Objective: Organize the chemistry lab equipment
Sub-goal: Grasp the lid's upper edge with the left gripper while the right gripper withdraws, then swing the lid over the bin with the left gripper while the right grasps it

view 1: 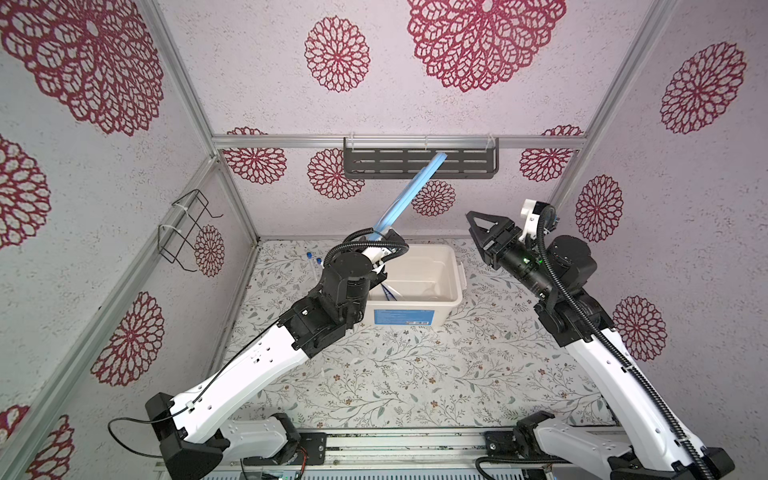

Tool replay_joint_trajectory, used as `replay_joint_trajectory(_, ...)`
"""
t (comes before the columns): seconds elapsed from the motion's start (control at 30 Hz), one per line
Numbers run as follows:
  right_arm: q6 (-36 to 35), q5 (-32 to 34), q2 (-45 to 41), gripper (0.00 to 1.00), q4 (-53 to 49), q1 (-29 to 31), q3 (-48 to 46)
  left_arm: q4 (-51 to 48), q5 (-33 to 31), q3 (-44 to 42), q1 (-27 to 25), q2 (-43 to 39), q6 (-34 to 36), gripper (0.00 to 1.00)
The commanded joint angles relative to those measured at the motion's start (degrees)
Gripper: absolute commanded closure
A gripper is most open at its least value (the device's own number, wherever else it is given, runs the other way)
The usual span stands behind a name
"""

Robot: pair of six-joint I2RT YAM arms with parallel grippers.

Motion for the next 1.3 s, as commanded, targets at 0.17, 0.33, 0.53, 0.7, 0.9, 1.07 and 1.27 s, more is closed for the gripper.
replay_joint_trajectory(0.17, 3.0, 1.1, 3.2, 0.28, 7.0, 1.5, -3.9, 11.2, -3.6, -2.5, 0.1, 2.4, 15.2, 0.91)
replay_joint_trajectory(0.33, 6.4, -0.1, 6.9, 0.27, 8.4, 3.6, -4.7, 13.3, -3.0, -4.3, -0.2, 4.5, 19.1, 0.91)
replay_joint_trajectory(0.53, 8.7, 0.9, 8.3, 0.27, 0.2, 3.6, -3.1, 7.4, 3.1, -6.4, -0.6, 3.4, 17.3, 0.87)
replay_joint_trajectory(0.7, 13.9, 3.6, 9.9, 0.38, -3.0, 2.9, -3.3, 9.5, 3.7, -9.5, -1.4, 3.1, 18.0, 0.87)
replay_joint_trajectory(0.9, 15.7, 1.2, 15.2, 0.37, -8.1, 2.8, 1.2, 18.1, 1.0, -14.4, -2.8, 4.2, 26.0, 0.88)
replay_joint_trajectory(1.07, 15.8, 2.0, 16.2, 0.39, -9.1, 2.9, 0.0, 21.5, 1.8, -16.2, -3.2, 4.7, 27.0, 0.85)
replay_joint_trajectory(1.27, 17.0, 1.4, 16.5, 0.46, -4.9, 2.8, -6.4, 22.7, 2.9, -19.6, -3.9, 5.9, 28.4, 0.80)
